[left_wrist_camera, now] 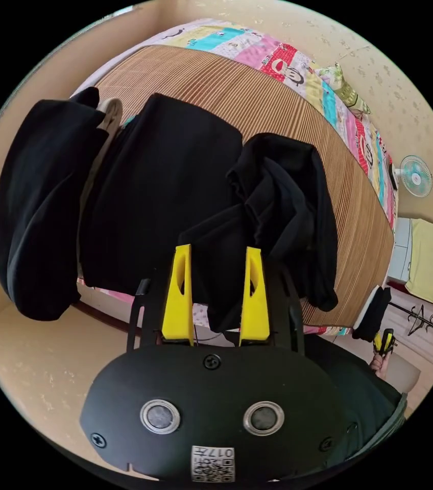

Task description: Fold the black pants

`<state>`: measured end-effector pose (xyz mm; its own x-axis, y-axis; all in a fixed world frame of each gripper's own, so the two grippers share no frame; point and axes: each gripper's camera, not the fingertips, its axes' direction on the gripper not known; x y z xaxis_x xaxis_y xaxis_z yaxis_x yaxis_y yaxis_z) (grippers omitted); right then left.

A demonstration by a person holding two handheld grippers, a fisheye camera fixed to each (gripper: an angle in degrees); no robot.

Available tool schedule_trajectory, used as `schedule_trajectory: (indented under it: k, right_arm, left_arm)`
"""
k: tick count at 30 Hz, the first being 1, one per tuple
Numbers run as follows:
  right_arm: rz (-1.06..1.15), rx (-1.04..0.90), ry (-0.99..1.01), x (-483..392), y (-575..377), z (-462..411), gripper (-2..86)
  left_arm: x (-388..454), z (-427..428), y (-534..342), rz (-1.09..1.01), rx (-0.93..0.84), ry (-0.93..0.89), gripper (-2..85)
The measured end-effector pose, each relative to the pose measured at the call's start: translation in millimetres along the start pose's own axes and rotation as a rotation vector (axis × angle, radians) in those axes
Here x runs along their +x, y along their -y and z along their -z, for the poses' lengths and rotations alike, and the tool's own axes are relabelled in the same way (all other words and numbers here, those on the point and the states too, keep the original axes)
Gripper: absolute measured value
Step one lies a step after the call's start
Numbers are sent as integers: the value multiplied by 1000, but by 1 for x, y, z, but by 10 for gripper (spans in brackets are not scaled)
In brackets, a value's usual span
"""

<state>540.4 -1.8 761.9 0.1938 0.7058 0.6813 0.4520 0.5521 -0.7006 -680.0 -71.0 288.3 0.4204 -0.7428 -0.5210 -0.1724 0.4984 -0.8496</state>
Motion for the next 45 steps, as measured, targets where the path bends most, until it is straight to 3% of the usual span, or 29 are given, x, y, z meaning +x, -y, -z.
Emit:
schedule_trajectory:
  k: [4,5,9,10,14,18,23,31,34,39,45]
  right_arm:
    - [-3,-23,-17,28,36,-20,93]
    - [-8,-32,-30,36,48,-26,93]
    - [-9,-54,-42,58,88,-48,91]
    - [-2,-65,-38,64,102,-56,91]
    - [6,-121,-84,85,145,-86,90]
    - [-6,-159,-157,104,176,-107,90]
    - [-12,-143,-145,130,213,-134,88]
    - [26,-128,-142,162,260,-197,81]
    - [116,-113,-249,159,270,-231,64]
    - [428,-88,-582,98,283,-308,47]
    - [973,-257,-963,-16,285,-509,99]
  left_arm:
    - [7,-14,0,53,42,-8,98]
    - [7,-16,3,91,40,-25,53]
    - [8,-32,16,41,-35,-376,2]
    - [10,-32,18,22,-50,-392,2]
    - [1,-6,10,100,120,-262,11]
    - [-8,13,24,123,317,-307,108]
    - [18,-17,59,-48,286,-287,124]
    - [11,-90,82,-20,116,-257,86]
    - [14,-93,70,-123,134,-399,51]
    - [65,-80,11,-613,80,-802,46]
    - [138,-29,-84,-1059,73,-1076,46]
